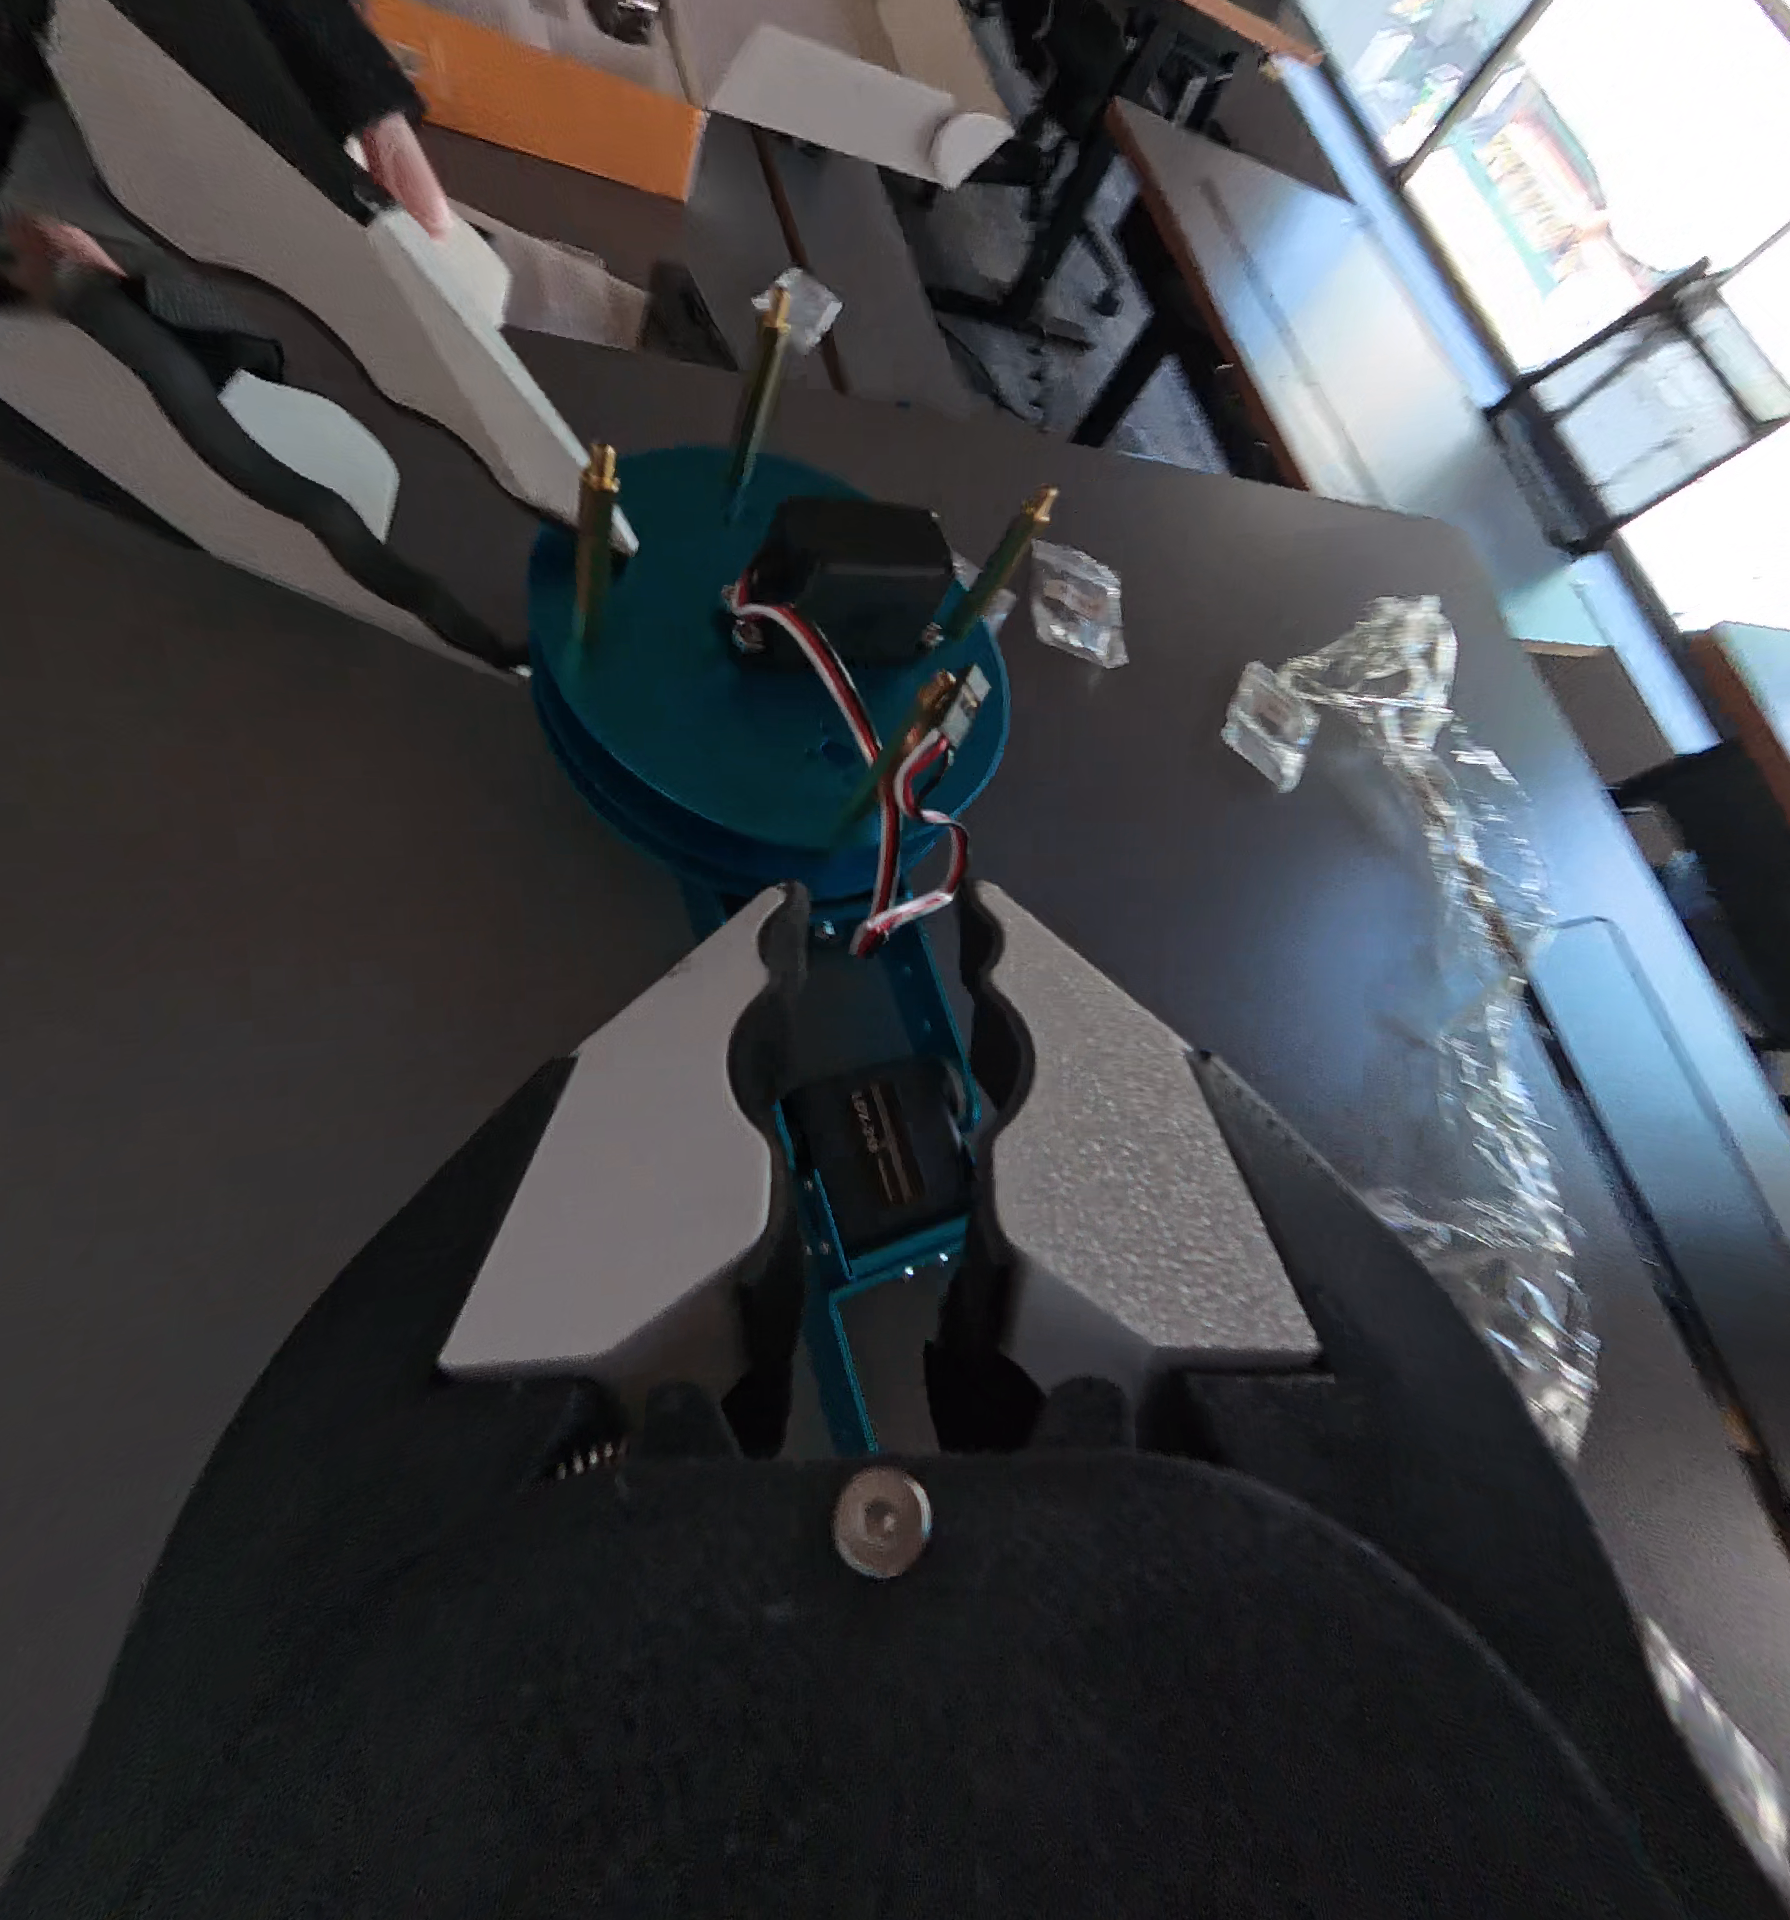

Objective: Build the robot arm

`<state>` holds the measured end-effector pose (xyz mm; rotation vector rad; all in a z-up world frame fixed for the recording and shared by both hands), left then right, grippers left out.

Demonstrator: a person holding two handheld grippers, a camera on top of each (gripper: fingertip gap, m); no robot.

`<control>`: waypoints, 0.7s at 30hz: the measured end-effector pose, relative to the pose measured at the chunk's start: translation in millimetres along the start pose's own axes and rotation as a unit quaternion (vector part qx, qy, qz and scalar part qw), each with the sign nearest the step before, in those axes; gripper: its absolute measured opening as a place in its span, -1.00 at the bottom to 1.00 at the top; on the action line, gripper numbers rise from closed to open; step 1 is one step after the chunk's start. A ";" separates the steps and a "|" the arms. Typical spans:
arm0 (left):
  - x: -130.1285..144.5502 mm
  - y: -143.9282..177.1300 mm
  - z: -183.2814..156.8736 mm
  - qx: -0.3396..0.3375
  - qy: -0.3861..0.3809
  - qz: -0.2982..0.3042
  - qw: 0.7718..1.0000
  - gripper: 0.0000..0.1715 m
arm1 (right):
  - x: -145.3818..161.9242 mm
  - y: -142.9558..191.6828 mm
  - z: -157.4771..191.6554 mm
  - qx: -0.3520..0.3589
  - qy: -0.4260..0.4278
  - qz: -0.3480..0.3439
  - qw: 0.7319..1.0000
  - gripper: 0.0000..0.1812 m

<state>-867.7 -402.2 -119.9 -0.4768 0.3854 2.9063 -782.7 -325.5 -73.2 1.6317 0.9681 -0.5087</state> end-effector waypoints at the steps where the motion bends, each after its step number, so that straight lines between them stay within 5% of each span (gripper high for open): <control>1: -0.1 0.4 0.5 -0.001 0.004 0.002 1.000 -0.55 | 0.0 -2.6 -0.1 -0.021 -0.006 0.004 1.000 -0.77; 3: -0.2 0.8 1.6 -0.004 0.011 0.005 1.000 -0.56 | 3.2 -4.9 -10.7 -0.016 0.000 0.025 1.000 -0.93; 13: 0.3 -1.2 2.3 -0.002 0.018 0.010 1.000 -0.59 | -13.3 -36.2 -54.3 -0.072 0.028 0.020 0.997 -0.95; 21: -0.1 0.8 5.8 -0.023 -0.028 -0.017 0.999 -0.51 | 3.6 -51.3 -46.2 -0.147 -0.002 0.030 0.989 -0.90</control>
Point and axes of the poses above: each gripper's, where its closed fingertips meet, y back along the fingers, x out of its underside, z = x × y across the jaws, the point moved 2 cm from there along y, back along the fingers, and after that the axes turned 10 degrees about -x, right-handed, at the moved point
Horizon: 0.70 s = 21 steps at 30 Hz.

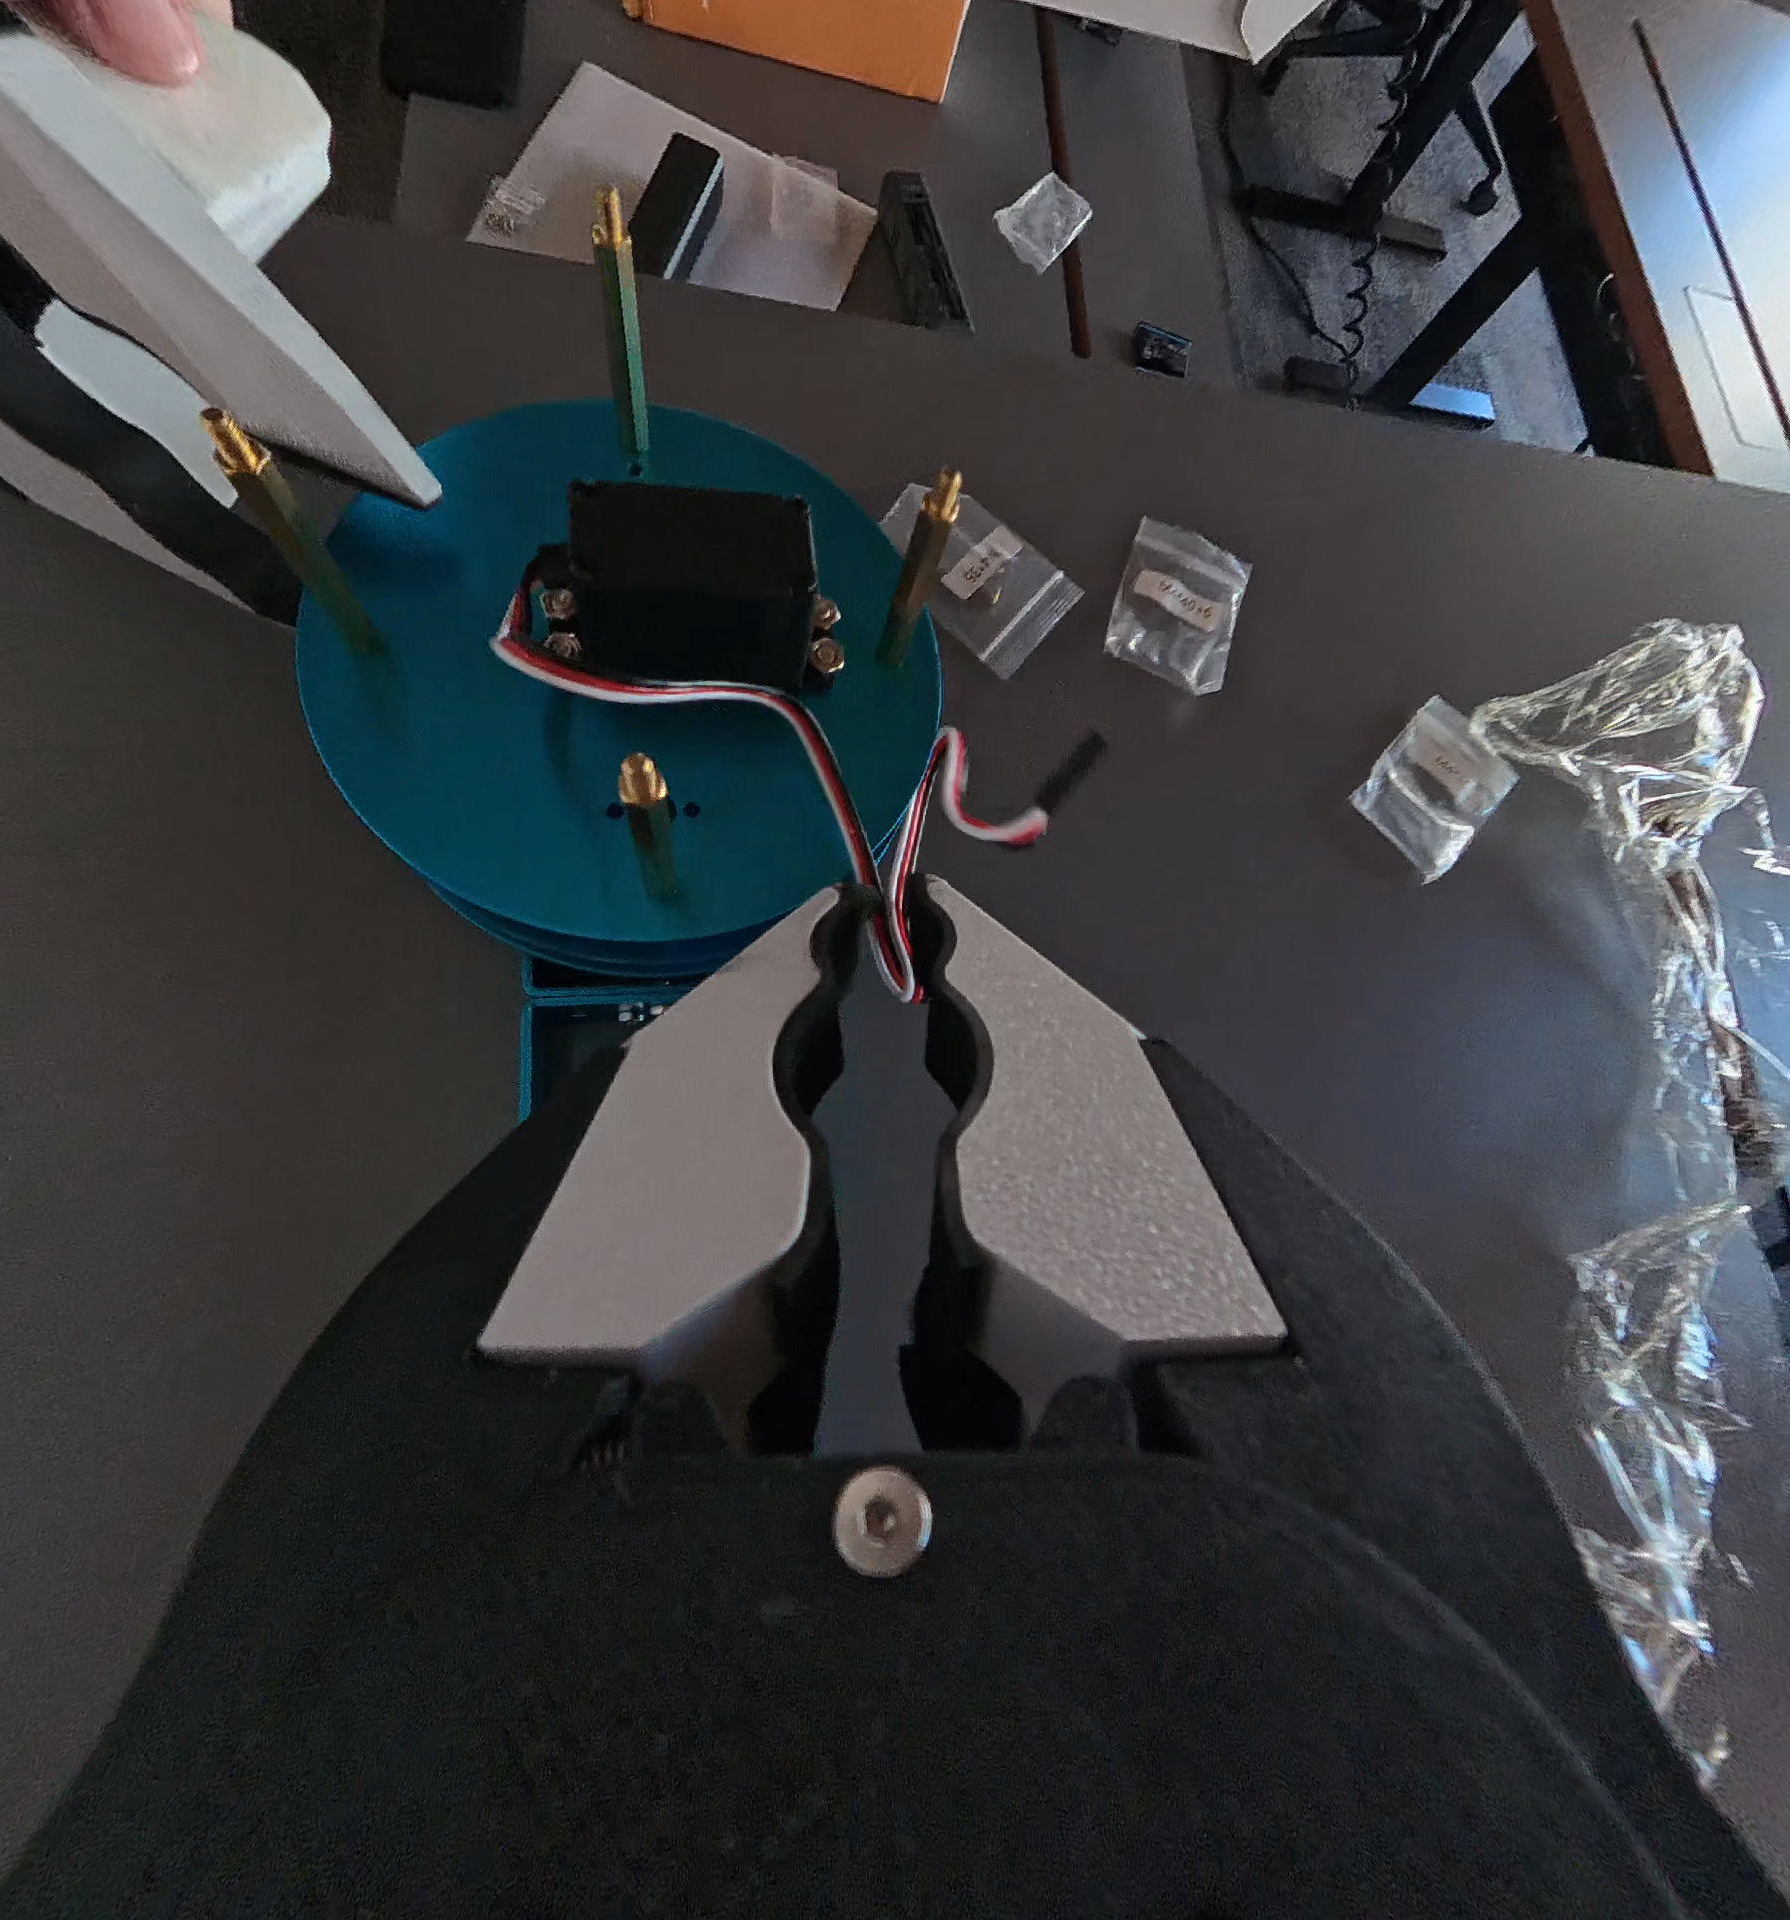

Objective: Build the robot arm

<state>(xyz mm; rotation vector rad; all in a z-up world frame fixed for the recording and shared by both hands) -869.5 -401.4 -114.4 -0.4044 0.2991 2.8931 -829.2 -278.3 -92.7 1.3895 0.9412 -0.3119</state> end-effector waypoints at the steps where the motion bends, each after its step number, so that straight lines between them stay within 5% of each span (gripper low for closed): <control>1: 0.5 0.4 0.6 -0.003 -0.010 -0.007 1.000 -0.49 | 1.9 -0.2 0.4 -0.001 -0.007 -0.004 1.000 -0.86; 9: 4.5 -1.1 -7.1 0.015 -0.064 -0.044 0.997 -0.56 | 28.8 44.3 17.8 0.044 -0.064 -0.023 0.997 -0.43; 15: 5.3 2.8 -3.6 -0.001 -0.080 -0.059 0.995 -0.57 | 67.1 57.7 78.4 0.074 0.002 0.060 0.995 -0.50; 21: 13.6 3.3 -1.8 0.008 -0.068 -0.042 0.997 -0.48 | 101.9 45.9 86.2 0.118 0.023 0.156 0.981 -0.63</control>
Point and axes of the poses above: each gripper's, where its closed fingertips meet, y back along the fingers, x out of its underside, z = x × y across the jaws, the point moved 2 cm from there along y, back along the fingers, and after that the axes turned 10 degrees about -x, right-handed, at the moved point
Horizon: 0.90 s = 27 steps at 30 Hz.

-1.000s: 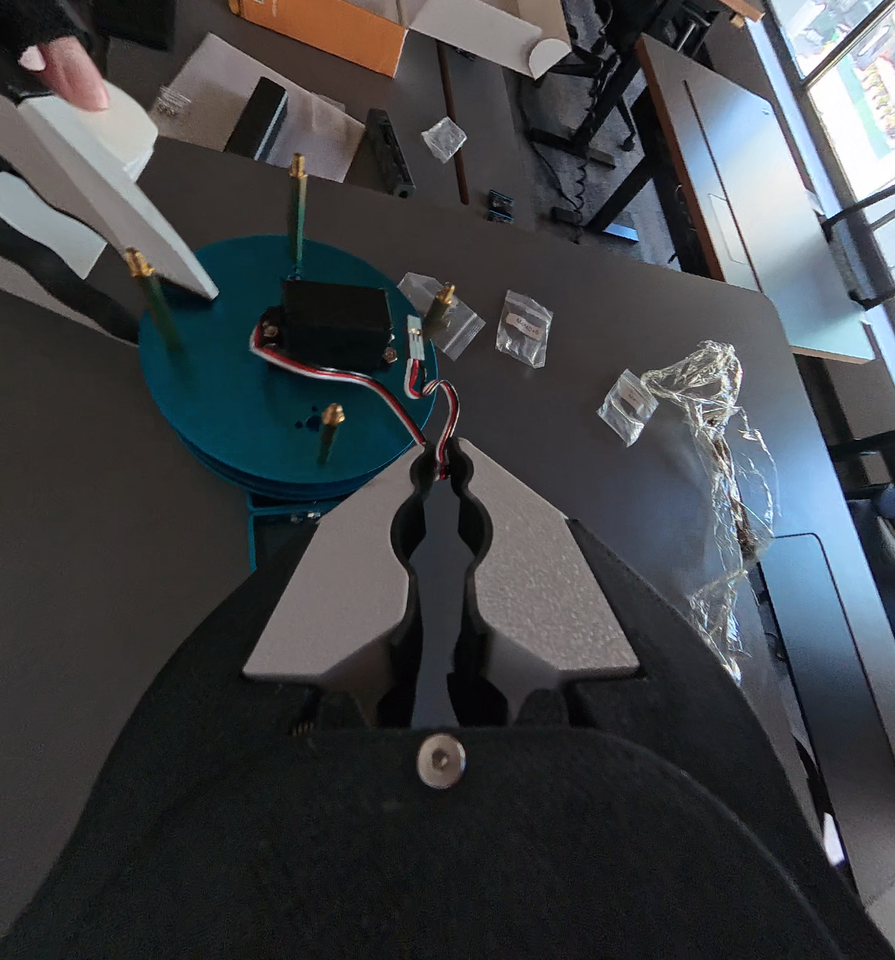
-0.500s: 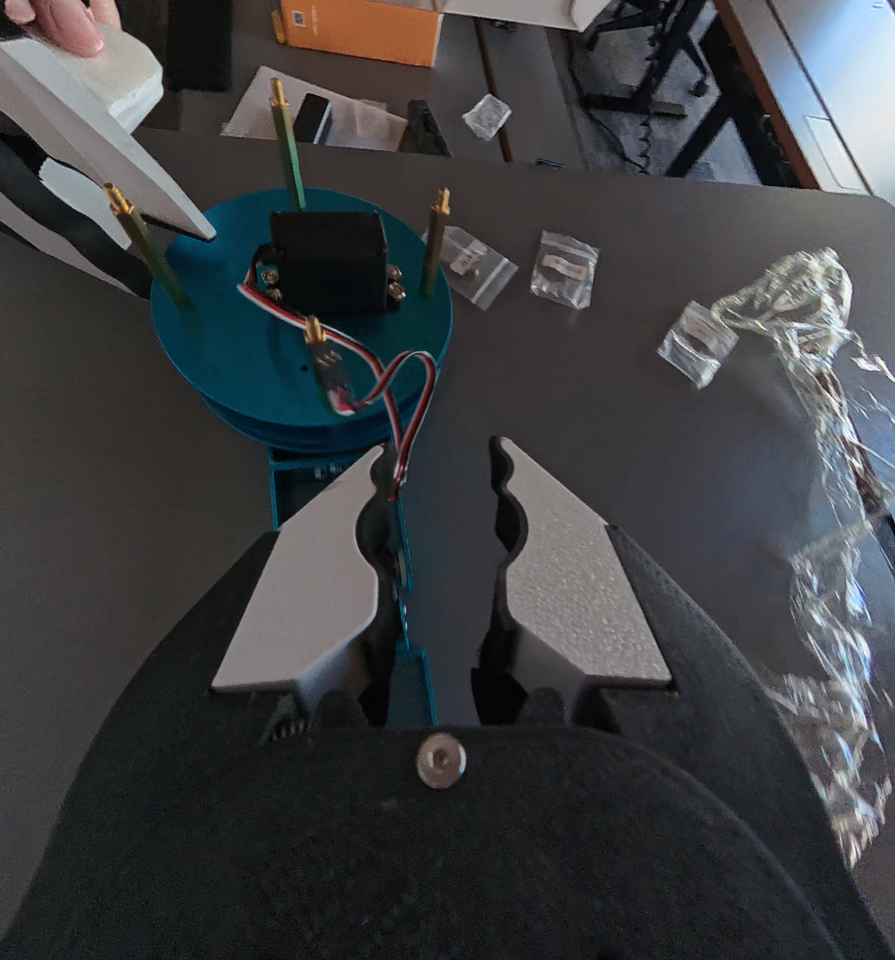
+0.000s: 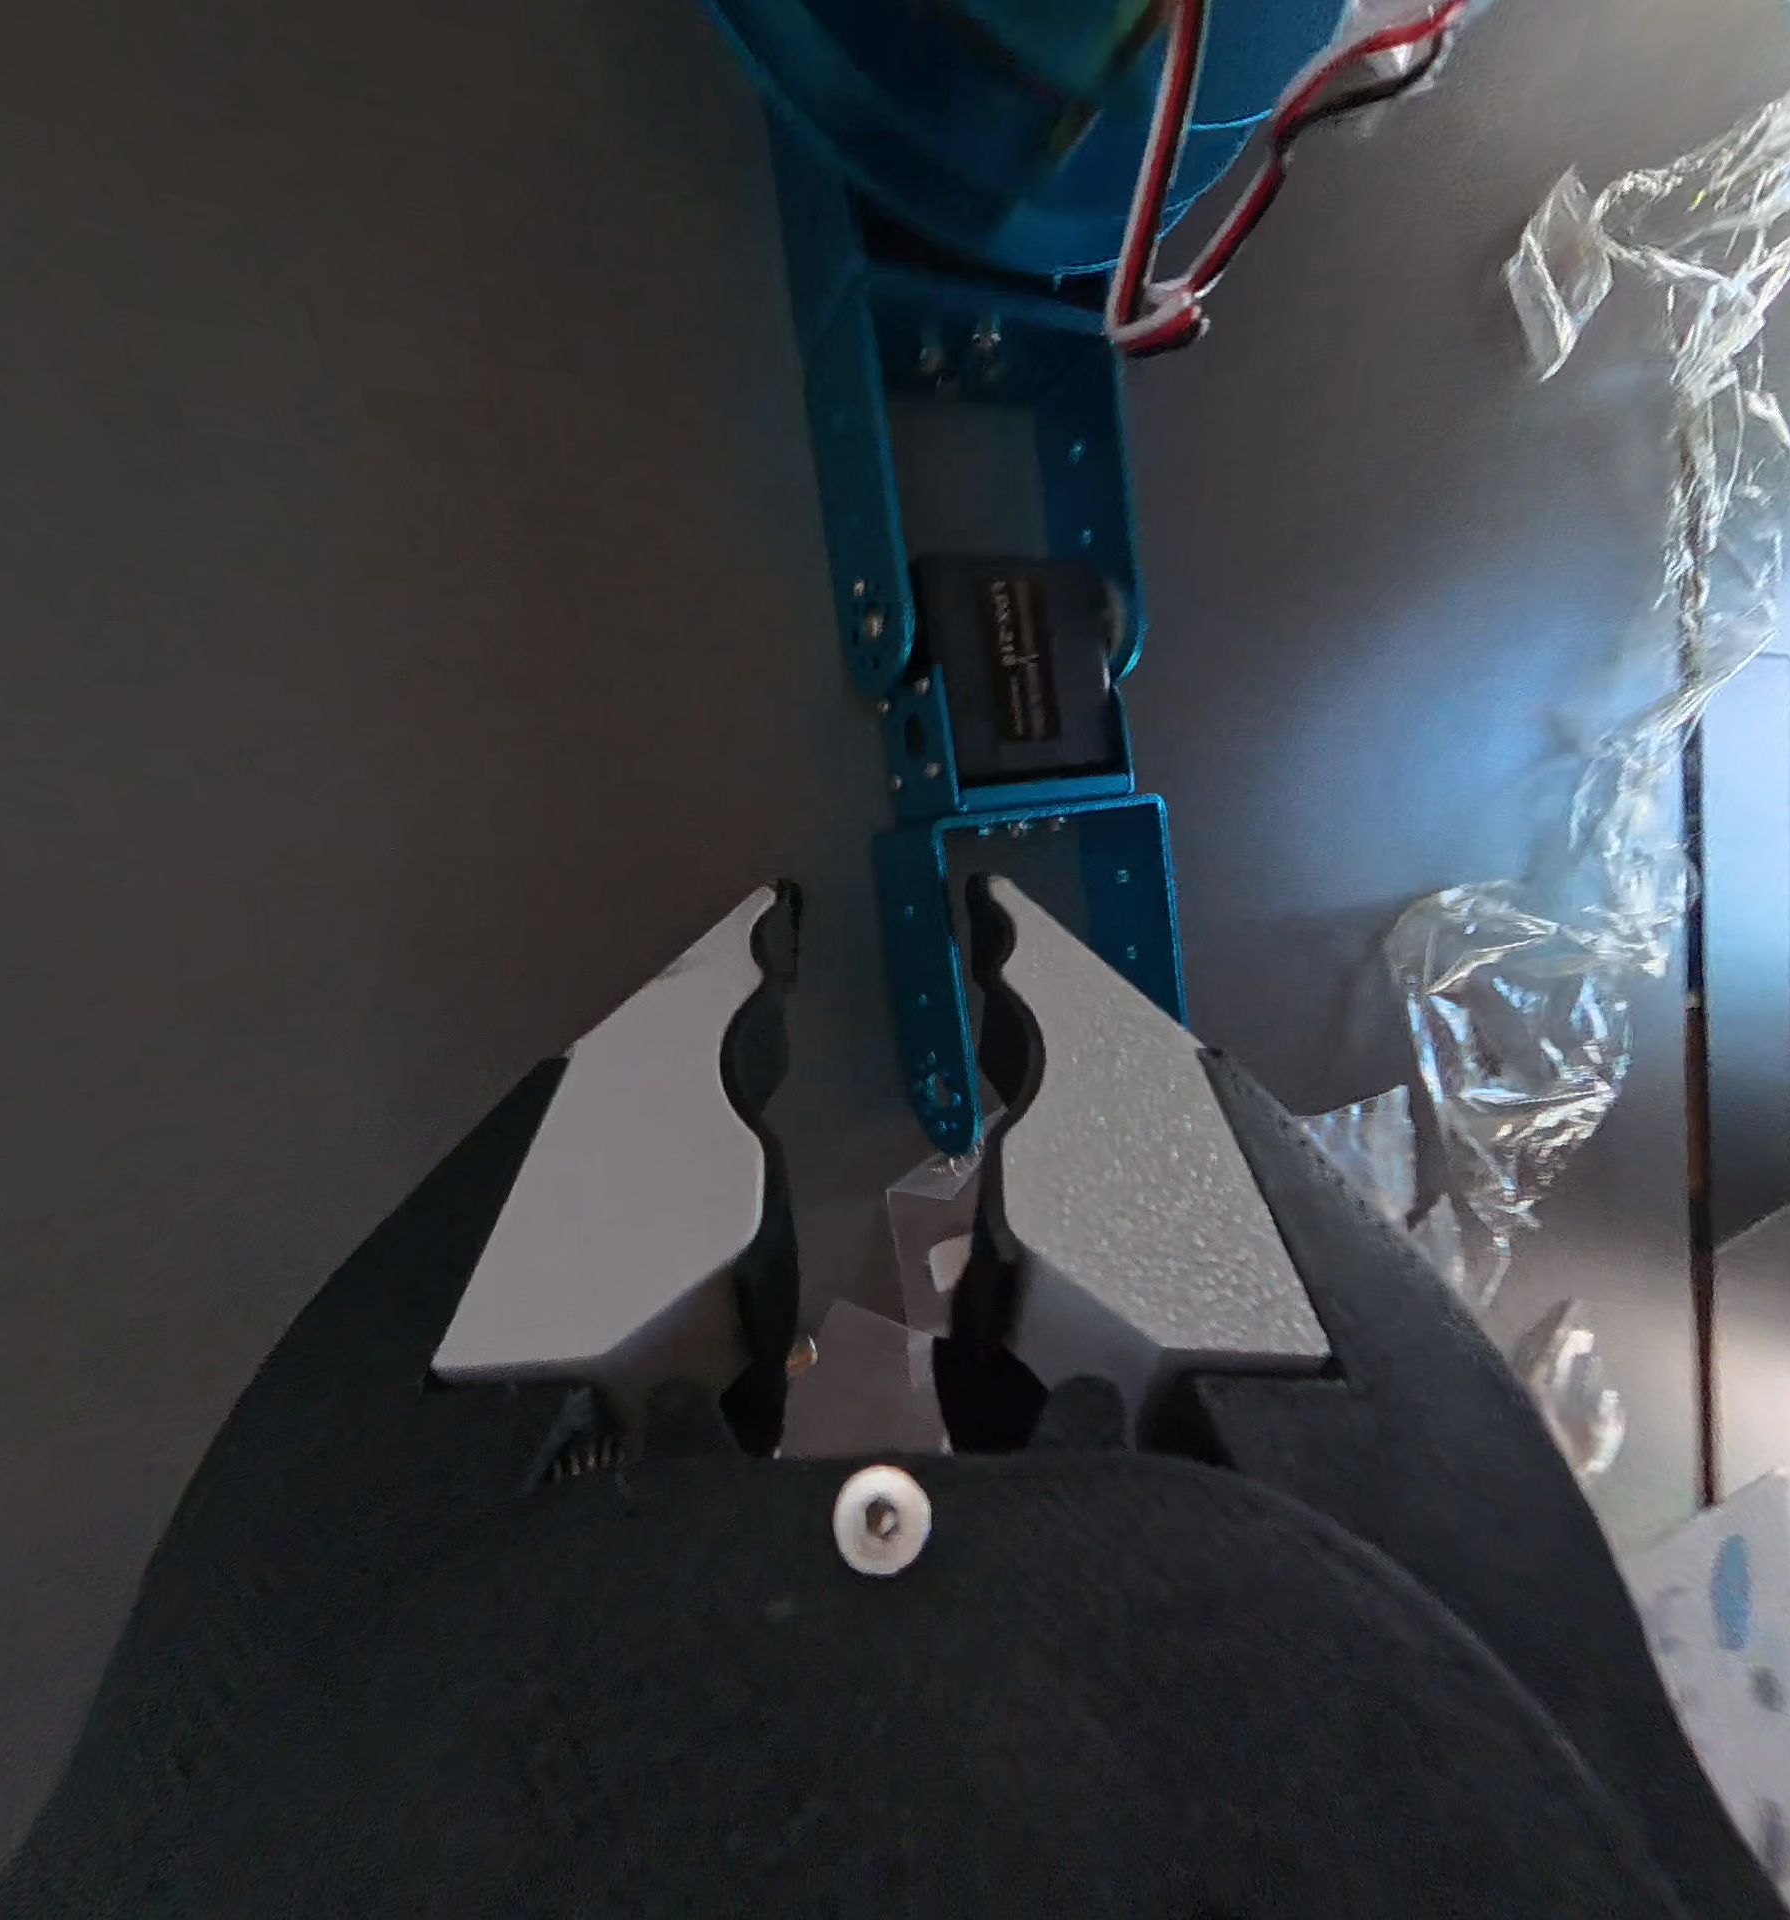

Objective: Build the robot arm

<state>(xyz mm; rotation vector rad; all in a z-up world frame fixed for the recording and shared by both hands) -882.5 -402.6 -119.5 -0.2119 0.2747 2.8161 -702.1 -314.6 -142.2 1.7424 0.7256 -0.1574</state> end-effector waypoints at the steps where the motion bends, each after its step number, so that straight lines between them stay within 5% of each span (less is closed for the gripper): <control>1: -0.3 -1.6 -1.1 0.000 -0.004 0.001 1.000 -0.46 | -1.2 -0.9 0.0 -0.007 -0.019 -0.012 1.000 -0.63; 4: 0.8 -11.8 -5.6 -0.004 -0.031 0.007 0.999 -0.46 | -1.2 -4.5 -4.4 -0.040 -0.065 -0.025 0.997 -0.62; 11: 1.8 -20.6 -2.4 -0.023 -0.051 0.012 0.998 -0.54 | 1.4 -8.7 -4.3 -0.243 -0.173 -0.031 0.954 -0.96; 18: -13.2 -3.4 11.9 0.029 0.036 0.032 0.998 -0.60 | -6.7 12.6 9.5 -0.366 -0.199 -0.056 0.907 -0.97; 27: -48.1 34.2 21.3 0.159 0.159 0.028 0.974 -0.63 | -18.6 46.2 47.0 -0.563 -0.246 -0.034 0.788 -0.98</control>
Point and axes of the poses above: each gripper's, where its closed fingertips meet, y back along the fingers, x out of its underside, z = x × y across the jaws, the point moved 2 cm from there along y, back along the fingers, and after that the axes turned 10 degrees about -x, right-handed, at the moved point
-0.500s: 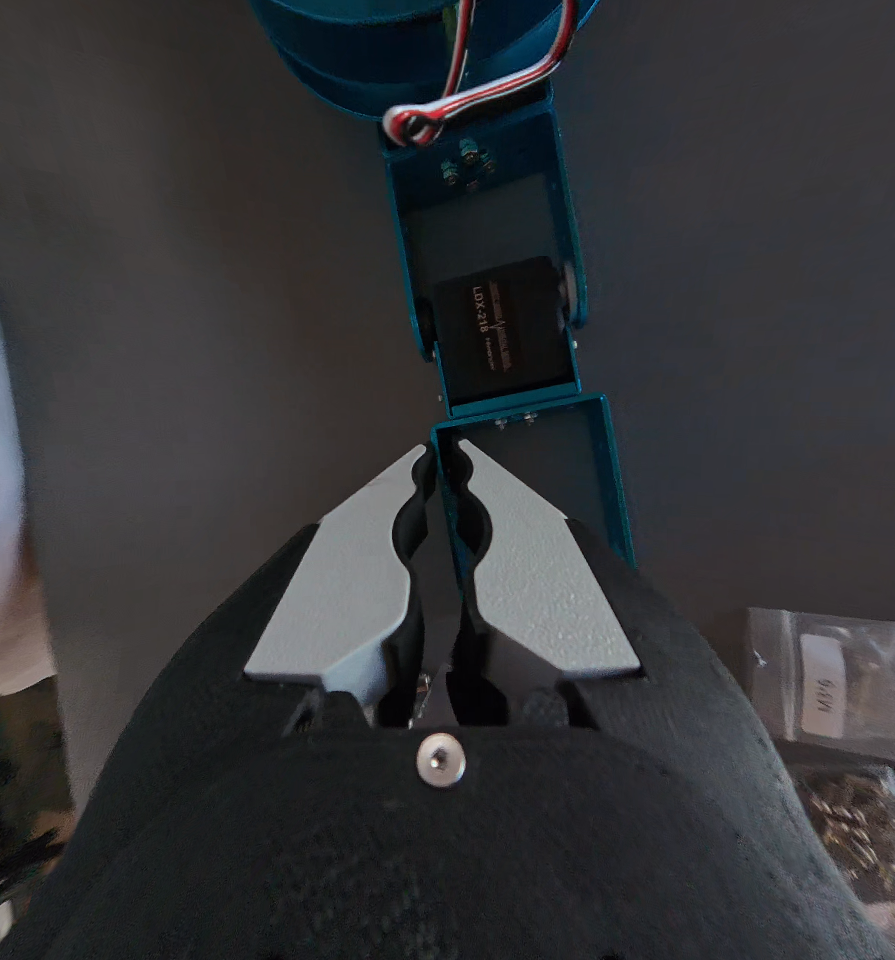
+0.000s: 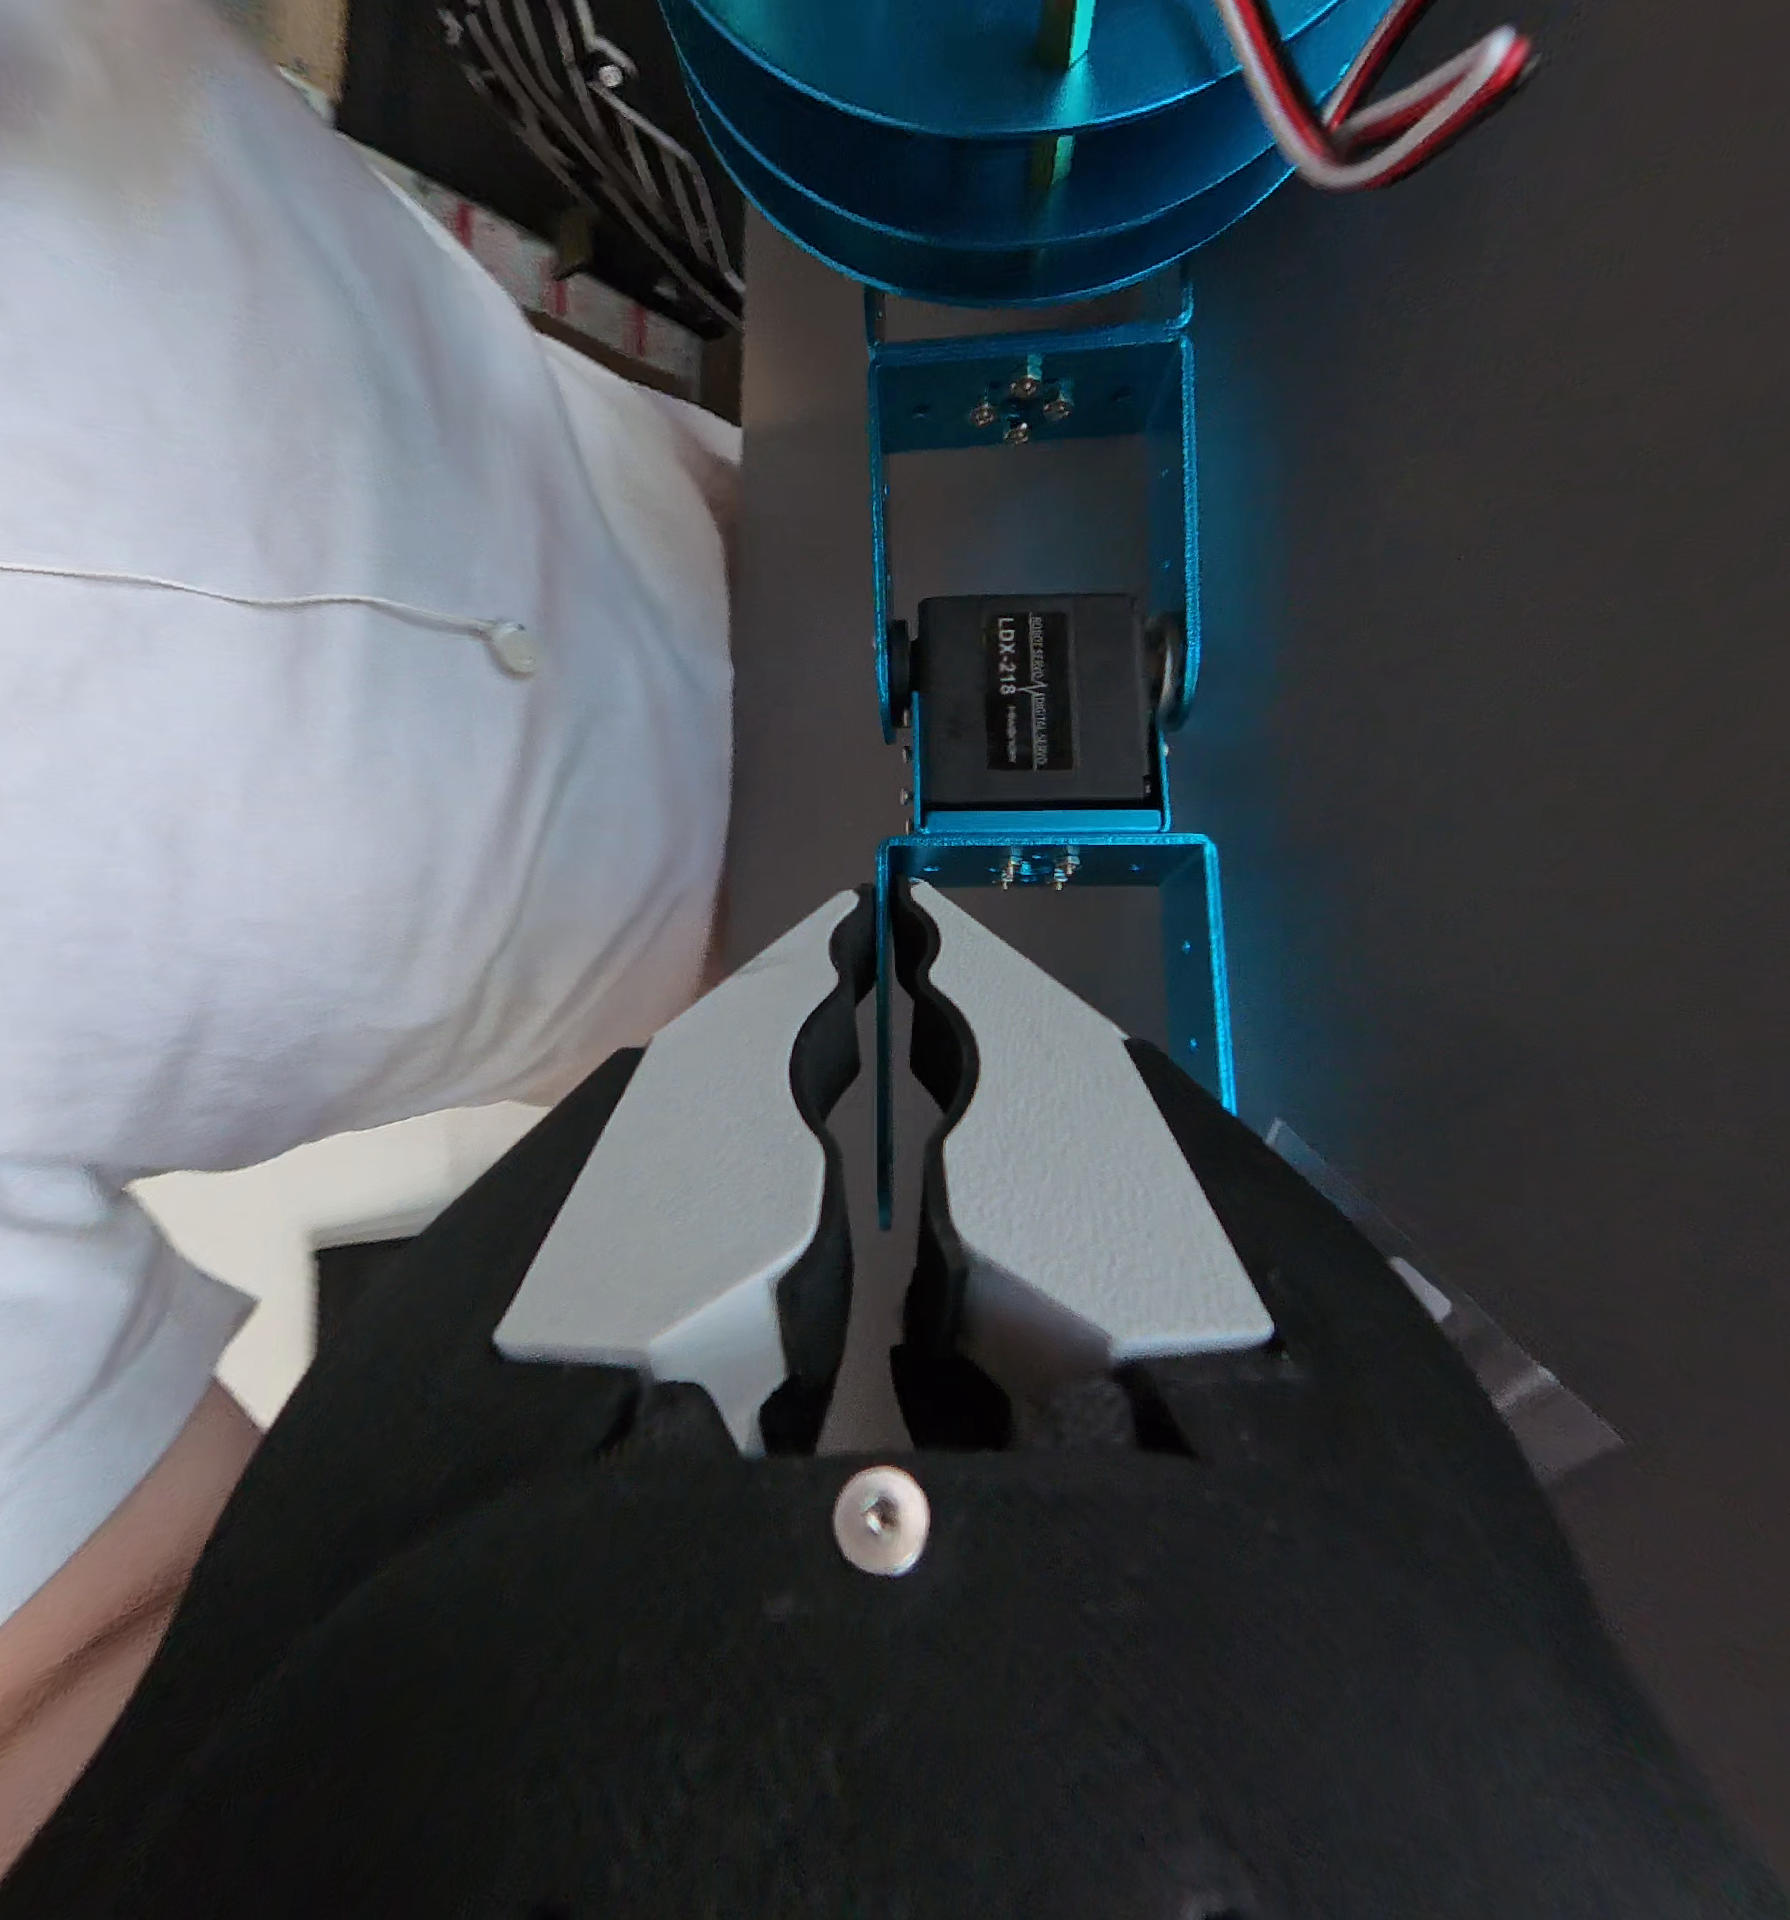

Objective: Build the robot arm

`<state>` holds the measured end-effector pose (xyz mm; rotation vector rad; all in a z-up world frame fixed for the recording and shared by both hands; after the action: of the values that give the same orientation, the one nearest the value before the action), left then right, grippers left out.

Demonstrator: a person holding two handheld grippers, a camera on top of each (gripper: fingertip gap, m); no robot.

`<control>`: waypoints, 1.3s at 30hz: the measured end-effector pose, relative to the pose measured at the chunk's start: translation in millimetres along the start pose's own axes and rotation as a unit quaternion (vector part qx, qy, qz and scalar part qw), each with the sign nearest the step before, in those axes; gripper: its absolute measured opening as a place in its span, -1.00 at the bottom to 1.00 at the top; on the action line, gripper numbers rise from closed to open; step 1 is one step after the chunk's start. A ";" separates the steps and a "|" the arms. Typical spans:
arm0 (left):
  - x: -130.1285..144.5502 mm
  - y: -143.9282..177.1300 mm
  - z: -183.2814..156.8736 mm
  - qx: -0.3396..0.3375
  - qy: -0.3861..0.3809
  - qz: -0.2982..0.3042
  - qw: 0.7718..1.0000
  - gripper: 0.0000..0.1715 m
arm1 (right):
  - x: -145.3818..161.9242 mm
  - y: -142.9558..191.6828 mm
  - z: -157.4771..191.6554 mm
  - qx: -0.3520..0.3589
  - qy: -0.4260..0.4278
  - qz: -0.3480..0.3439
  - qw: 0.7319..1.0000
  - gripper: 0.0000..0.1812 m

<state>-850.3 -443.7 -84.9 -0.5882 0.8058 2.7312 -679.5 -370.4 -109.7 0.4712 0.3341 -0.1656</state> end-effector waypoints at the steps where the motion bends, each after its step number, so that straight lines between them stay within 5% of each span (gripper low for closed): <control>1: -1.1 0.4 1.0 0.009 0.008 0.000 1.000 -0.63 | -0.4 0.7 0.2 -0.017 -0.012 0.003 1.000 -0.98; 12: 1.4 -24.4 50.3 0.167 0.191 -0.005 0.967 -0.62 | -10.6 30.4 -8.6 -0.143 -0.112 -0.054 0.982 -0.91; 22: 10.0 -45.4 70.7 0.258 0.266 0.007 0.929 -0.63 | -13.0 52.4 -21.9 -0.111 -0.064 -0.094 0.987 -0.69; 29: 10.9 -47.2 71.3 0.280 0.253 0.035 0.925 -0.62 | -16.9 72.9 -20.2 0.067 0.054 -0.121 0.989 -0.50; 35: 15.3 -50.7 63.9 0.268 0.257 0.051 0.927 -0.55 | -27.1 62.6 5.7 0.249 0.216 -0.159 0.931 -0.31; 39: 12.1 -52.3 65.8 0.249 0.289 0.031 0.924 -0.46 | -22.5 51.0 2.3 0.344 0.253 -0.137 0.894 -0.30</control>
<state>-864.3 -362.6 -64.0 -1.2711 1.6033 2.2515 -688.0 -324.9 -78.6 1.1798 0.8663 -0.4448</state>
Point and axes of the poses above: each gripper's, where its closed fingertips meet, y back along the fingers, x out of its underside, z = x × y across the jaws, the point moved 2 cm from there along y, back along the fingers, and after that the axes turned 10 degrees about -x, right-handed, at the moved point
